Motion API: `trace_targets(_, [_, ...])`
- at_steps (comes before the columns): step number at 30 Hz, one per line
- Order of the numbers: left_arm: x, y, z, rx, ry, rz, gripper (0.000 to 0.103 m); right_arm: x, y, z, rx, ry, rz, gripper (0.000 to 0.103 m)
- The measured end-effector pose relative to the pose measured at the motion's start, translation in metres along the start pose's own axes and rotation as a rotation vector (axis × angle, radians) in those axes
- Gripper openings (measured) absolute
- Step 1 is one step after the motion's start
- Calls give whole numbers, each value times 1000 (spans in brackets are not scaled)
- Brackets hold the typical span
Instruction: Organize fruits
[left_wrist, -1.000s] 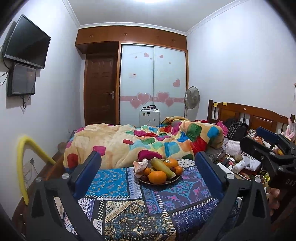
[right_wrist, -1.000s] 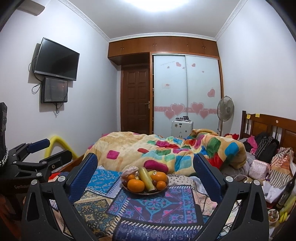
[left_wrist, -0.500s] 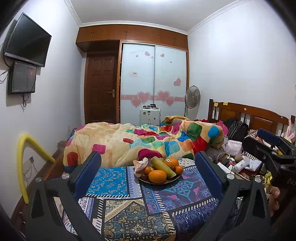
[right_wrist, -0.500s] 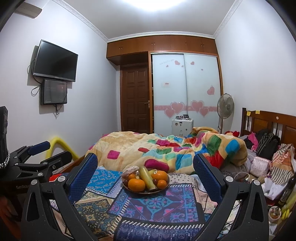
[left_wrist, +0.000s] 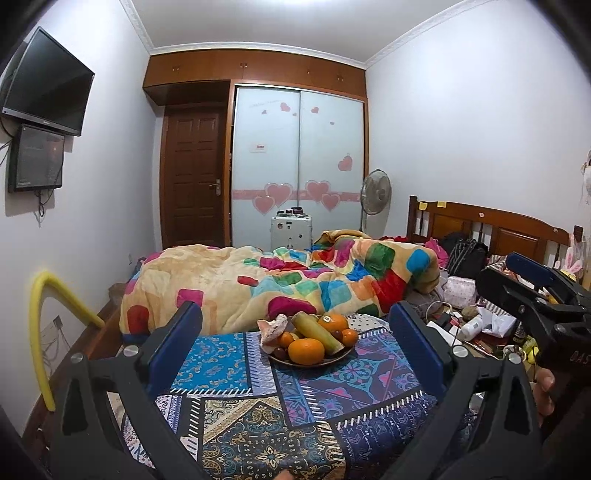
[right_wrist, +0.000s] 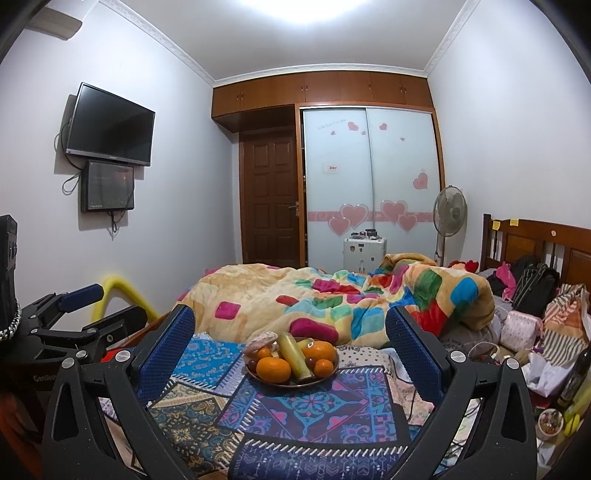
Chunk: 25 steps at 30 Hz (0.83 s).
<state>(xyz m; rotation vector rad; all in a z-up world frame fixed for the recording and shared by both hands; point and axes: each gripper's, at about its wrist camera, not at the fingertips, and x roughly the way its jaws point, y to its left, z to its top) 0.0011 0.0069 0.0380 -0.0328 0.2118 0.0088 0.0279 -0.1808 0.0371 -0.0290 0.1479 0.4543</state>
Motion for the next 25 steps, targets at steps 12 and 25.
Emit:
trace_targets(12, [-1, -4, -1, 8, 6, -19, 103, 1, 2, 2, -2, 0, -1, 103])
trace_targets(25, [-3, -3, 0, -8, 24, -42, 103, -1, 1, 2, 7, 1, -7, 103])
